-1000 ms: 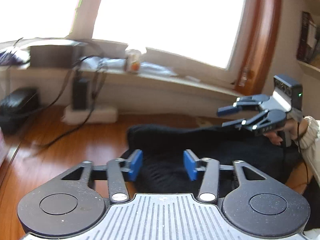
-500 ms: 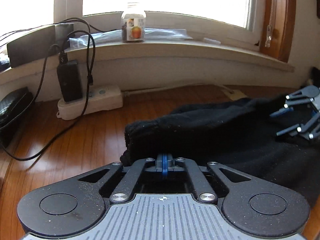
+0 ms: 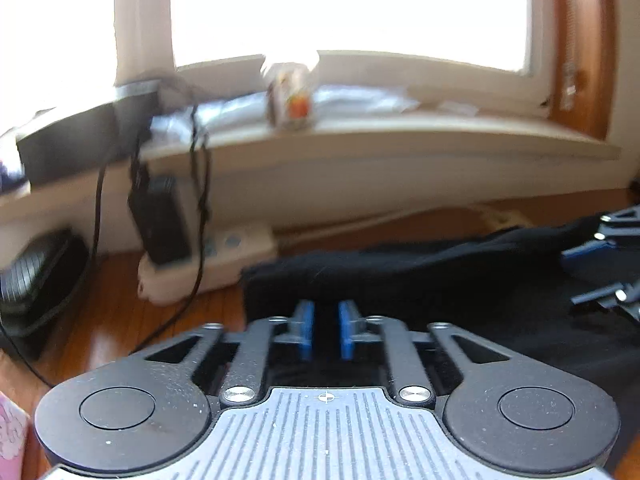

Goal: Fold clothes

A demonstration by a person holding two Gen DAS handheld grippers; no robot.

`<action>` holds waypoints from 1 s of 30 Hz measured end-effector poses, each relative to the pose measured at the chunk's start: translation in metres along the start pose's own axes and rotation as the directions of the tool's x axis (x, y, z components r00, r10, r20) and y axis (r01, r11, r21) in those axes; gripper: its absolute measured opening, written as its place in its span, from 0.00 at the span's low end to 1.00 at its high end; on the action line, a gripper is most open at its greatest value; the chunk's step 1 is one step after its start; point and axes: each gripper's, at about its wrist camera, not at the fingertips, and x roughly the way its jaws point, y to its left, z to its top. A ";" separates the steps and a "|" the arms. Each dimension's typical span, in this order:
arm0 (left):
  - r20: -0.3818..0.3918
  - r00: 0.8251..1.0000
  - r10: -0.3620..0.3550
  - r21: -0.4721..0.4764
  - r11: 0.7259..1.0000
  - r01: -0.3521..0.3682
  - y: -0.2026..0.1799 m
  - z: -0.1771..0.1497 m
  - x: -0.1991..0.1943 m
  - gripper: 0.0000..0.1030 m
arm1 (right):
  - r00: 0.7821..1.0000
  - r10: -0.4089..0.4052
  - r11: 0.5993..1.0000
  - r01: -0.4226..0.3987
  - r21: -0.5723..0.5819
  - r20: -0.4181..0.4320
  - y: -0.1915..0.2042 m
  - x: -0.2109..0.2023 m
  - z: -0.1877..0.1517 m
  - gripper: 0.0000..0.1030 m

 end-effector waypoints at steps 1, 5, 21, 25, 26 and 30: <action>0.006 1.000 -0.022 0.006 1.000 0.022 -0.006 0.001 -0.003 0.20 | 1.000 -0.011 1.000 0.011 0.006 0.014 -0.003 -0.008 -0.001 0.52; -0.010 0.997 -0.076 0.084 0.994 0.077 -0.034 0.012 0.008 0.27 | 0.999 -0.045 0.999 0.045 0.031 0.018 -0.019 -0.037 -0.008 0.52; 0.017 0.996 -0.085 0.156 0.984 0.081 -0.111 0.023 0.004 0.57 | 0.965 -0.263 0.956 0.262 0.136 -0.010 -0.036 -0.164 -0.118 0.54; 0.041 0.979 -0.198 0.220 0.958 0.185 -0.160 0.001 -0.029 0.64 | 0.955 -0.296 0.933 0.286 0.218 0.015 -0.028 -0.190 -0.147 0.56; 0.042 0.974 -0.223 0.242 0.948 0.207 -0.173 -0.005 -0.037 0.64 | 0.955 -0.295 0.931 0.282 0.230 0.023 -0.024 -0.193 -0.151 0.56; 0.065 0.958 -0.281 0.310 0.918 0.248 -0.216 -0.025 -0.063 0.49 | 0.944 -0.327 0.922 0.311 0.229 0.036 -0.009 -0.197 -0.158 0.57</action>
